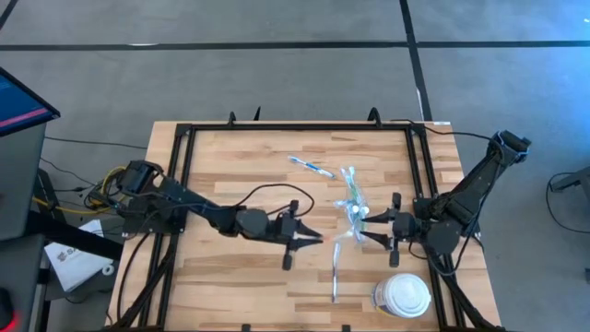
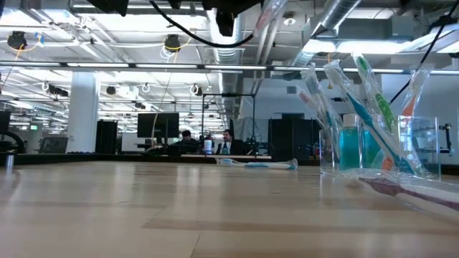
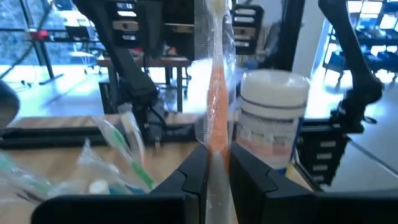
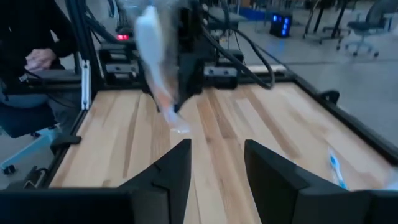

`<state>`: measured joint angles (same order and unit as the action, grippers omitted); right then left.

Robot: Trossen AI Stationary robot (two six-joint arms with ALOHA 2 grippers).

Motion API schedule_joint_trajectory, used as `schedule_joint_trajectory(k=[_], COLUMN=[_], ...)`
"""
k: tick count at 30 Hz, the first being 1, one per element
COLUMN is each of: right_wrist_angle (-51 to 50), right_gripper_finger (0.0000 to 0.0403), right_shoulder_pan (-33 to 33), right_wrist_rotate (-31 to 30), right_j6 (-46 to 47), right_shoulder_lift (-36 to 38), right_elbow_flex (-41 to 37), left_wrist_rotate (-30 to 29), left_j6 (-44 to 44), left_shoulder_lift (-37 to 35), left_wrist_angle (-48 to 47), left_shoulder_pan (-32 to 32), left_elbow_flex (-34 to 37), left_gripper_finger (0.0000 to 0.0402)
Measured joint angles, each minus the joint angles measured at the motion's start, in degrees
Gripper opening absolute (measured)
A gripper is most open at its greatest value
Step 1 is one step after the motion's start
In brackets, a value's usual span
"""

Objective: Pick & Place toothbrushing station
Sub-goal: Put the orange toothbrush into the top part transparent organizer

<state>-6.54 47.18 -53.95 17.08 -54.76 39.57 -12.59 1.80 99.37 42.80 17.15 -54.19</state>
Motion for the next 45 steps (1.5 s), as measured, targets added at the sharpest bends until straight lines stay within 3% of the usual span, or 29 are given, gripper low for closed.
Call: schedule_joint_trajectory(k=[7,16,31,38,45], right_wrist_angle=[6.8,14.6,20.8,29.2,30.4], right_gripper_finger=[0.0143,0.0142,0.0143,0.0145,0.0128], right_shoulder_pan=[-3.4,-10.5,-19.7,-21.5,-21.3], right_wrist_rotate=[0.7,12.2,22.3,23.1,23.1], right_j6=[-7.7,-15.1,-18.5,-23.2,-23.7], right_shoulder_lift=[0.0,0.0,-1.6,-5.9,-6.3], right_elbow_flex=[0.0,0.0,0.0,0.0,0.0], left_wrist_rotate=[2.7,2.9,5.5,5.6,5.6], left_j6=[0.0,0.0,0.0,0.0,0.0], left_shoulder_lift=[0.0,0.0,0.0,0.0,0.0], left_wrist_angle=[4.3,6.8,10.4,10.4,10.4], left_shoulder_pan=[-2.4,-5.3,-7.6,-7.6,-7.6], left_elbow_flex=[0.0,0.0,0.0,0.0,0.0], left_gripper_finger=[0.0043,0.0044,0.0043,0.0046,0.0047])
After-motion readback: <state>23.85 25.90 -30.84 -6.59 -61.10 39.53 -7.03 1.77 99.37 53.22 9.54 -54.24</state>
